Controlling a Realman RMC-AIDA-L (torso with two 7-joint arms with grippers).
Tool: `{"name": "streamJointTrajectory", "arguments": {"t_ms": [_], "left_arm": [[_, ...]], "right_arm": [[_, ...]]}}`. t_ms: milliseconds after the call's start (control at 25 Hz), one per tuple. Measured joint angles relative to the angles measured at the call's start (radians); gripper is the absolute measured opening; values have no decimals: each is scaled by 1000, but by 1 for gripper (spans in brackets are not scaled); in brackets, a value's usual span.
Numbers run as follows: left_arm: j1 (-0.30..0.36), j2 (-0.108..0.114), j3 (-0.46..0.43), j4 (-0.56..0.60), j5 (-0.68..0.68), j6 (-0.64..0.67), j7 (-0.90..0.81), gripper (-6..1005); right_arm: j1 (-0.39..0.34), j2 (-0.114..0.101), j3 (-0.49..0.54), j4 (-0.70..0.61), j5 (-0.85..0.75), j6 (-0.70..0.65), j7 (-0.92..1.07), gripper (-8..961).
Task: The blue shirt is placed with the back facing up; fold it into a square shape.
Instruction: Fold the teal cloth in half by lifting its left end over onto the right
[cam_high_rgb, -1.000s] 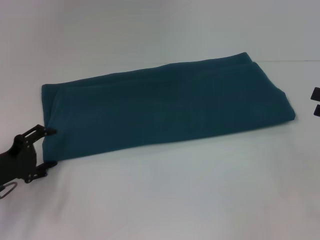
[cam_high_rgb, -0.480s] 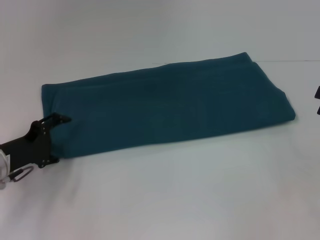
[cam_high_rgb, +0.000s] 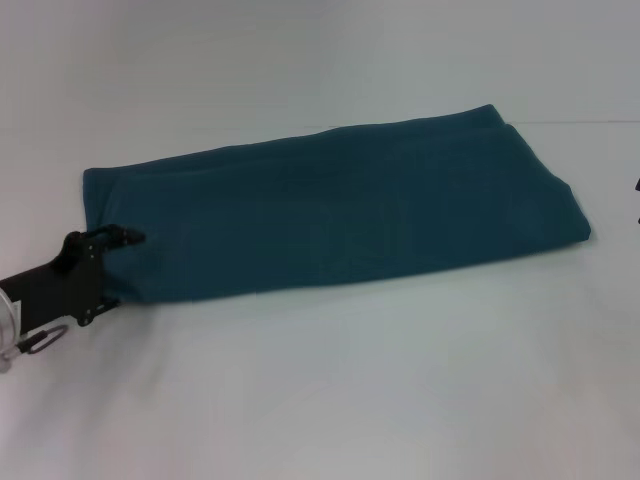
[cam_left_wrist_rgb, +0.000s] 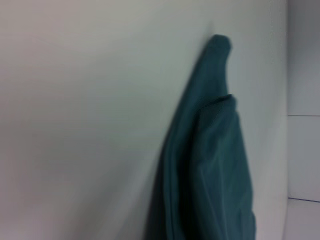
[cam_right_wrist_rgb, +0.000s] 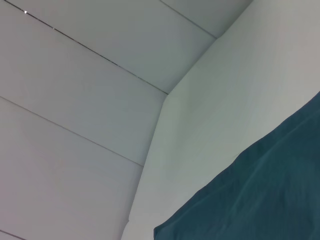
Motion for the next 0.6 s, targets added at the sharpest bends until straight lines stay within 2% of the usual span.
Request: {"name": "streamJointTrajectory", "arguments": {"t_ms": [160,600], "left_arm": [[7,2,-2,4,-17,19,26,567],[11,14,5,-1,-11,25,57,324]], "right_arm": [[0,-3,4,14,0,0,-1,931],[1,-5,6,20,-1,13,-5,930]]}}
